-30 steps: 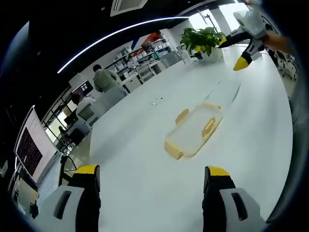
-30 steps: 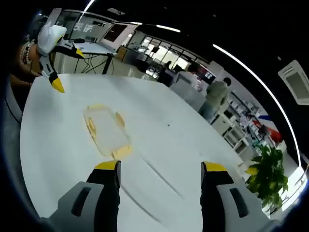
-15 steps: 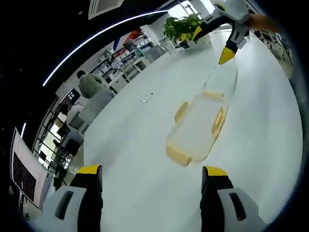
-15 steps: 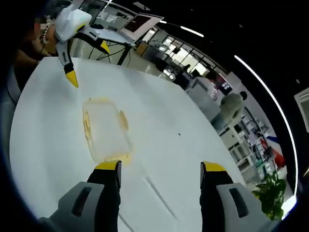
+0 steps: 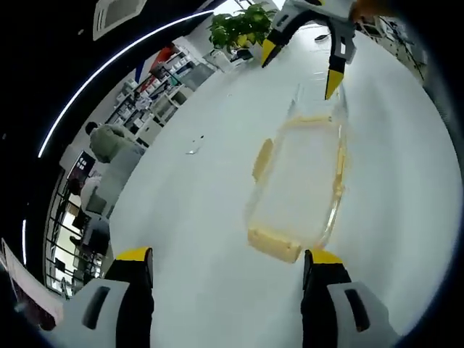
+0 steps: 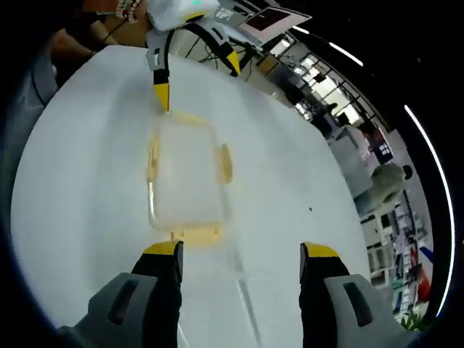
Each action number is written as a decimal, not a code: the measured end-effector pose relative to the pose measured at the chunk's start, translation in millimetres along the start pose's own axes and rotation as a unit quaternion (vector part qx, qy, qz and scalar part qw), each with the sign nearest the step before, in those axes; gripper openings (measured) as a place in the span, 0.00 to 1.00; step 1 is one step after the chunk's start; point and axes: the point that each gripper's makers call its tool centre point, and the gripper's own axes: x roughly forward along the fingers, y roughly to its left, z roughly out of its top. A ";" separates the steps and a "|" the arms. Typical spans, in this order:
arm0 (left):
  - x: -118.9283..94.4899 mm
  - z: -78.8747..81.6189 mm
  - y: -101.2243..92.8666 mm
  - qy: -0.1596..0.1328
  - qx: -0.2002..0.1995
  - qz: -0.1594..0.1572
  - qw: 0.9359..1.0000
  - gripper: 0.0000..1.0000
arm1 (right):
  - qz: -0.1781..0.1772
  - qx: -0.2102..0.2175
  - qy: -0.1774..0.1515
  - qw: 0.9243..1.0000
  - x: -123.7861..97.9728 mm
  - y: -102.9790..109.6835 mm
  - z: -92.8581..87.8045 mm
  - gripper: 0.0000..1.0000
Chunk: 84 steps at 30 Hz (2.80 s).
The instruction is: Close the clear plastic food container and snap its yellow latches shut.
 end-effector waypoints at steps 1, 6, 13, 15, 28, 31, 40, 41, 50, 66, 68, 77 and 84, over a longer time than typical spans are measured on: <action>1.6 -0.7 0.2 0.002 0.008 0.000 1.000 0.81 | 0.011 -0.005 0.001 1.000 2.4 3.5 -0.5 0.63; 9.9 -0.3 -6.3 0.004 0.027 -0.026 0.999 0.80 | 0.045 -0.012 0.003 0.999 14.8 10.9 -3.3 0.63; 22.2 0.5 -9.2 0.008 0.023 -0.068 0.997 0.77 | 0.099 0.001 0.016 0.995 29.0 13.2 -2.7 0.61; 25.4 1.8 -10.7 0.010 0.029 -0.090 0.995 0.76 | 0.124 0.005 0.020 0.992 32.0 16.4 -2.7 0.60; 40.6 13.9 -23.1 0.014 0.060 -0.171 0.983 0.60 | 0.240 -0.006 0.070 0.968 39.7 35.5 -10.5 0.55; 40.9 12.8 -25.2 0.016 0.060 -0.184 0.981 0.57 | 0.262 0.010 0.074 0.962 38.4 38.6 -12.7 0.51; 43.0 10.4 -27.0 0.023 0.063 -0.211 0.975 0.54 | 0.283 0.005 0.119 0.952 34.9 40.9 -17.9 0.38; 42.2 10.4 -29.3 0.021 0.070 -0.219 0.973 0.53 | 0.279 -0.001 0.110 0.954 37.5 38.8 -15.7 0.38; 39.4 9.3 -40.6 0.018 0.079 -0.272 0.959 0.44 | 0.297 0.001 0.124 0.947 37.5 39.9 -17.3 0.38; 36.3 4.2 -55.2 0.067 0.068 -0.361 0.928 0.34 | 0.304 0.000 0.142 0.942 38.1 42.2 -15.5 0.39; 36.5 3.6 -54.6 0.065 0.065 -0.365 0.926 0.35 | 0.304 0.000 0.142 0.942 38.0 42.6 -15.4 0.39; 32.7 3.6 -60.5 0.096 0.085 -0.368 0.921 0.36 | 0.304 -0.004 0.165 0.938 46.1 38.3 -12.7 0.39; 32.6 4.5 -61.9 0.127 0.089 -0.362 0.919 0.36 | 0.314 0.015 0.143 0.938 42.4 35.3 -15.6 0.38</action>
